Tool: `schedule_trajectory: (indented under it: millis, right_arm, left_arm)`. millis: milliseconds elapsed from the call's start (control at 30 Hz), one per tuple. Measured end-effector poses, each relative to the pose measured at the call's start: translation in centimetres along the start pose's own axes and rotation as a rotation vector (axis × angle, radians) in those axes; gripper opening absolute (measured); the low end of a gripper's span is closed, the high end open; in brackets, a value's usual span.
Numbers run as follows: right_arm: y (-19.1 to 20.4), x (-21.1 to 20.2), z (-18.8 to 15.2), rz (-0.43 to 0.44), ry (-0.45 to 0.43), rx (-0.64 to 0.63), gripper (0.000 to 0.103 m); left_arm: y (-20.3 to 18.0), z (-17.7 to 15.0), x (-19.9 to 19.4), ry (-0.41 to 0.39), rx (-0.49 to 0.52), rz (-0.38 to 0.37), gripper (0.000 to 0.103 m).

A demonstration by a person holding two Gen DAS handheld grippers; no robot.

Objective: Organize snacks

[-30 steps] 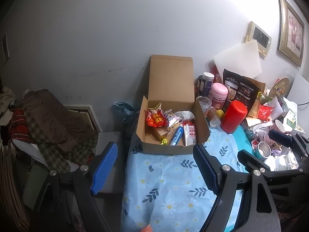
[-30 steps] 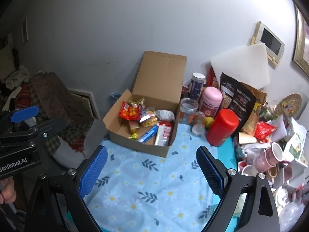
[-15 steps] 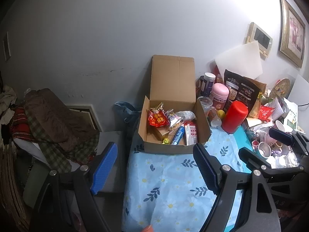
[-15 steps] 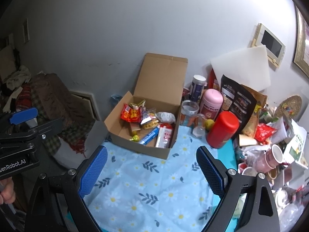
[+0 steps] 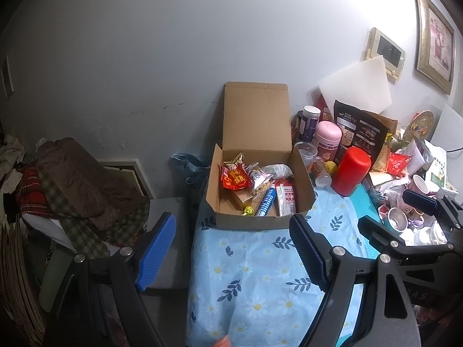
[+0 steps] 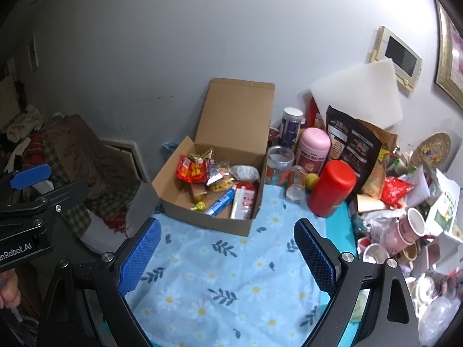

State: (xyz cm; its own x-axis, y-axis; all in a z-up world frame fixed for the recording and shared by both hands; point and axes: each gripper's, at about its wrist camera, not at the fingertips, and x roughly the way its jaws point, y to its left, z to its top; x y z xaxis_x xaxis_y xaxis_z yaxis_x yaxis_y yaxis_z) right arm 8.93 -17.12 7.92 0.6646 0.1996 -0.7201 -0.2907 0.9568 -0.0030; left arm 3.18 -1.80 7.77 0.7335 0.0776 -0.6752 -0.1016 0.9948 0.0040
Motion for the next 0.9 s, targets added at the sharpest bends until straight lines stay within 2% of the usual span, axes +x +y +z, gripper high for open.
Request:
schedule_trajectory:
  millis: [900]
  right_arm:
    - [-1.2, 0.0, -0.5, -0.034, 0.010, 0.048, 0.094]
  left_arm:
    - [-1.5, 0.4, -0.2, -0.006, 0.054, -0.040, 0.081]
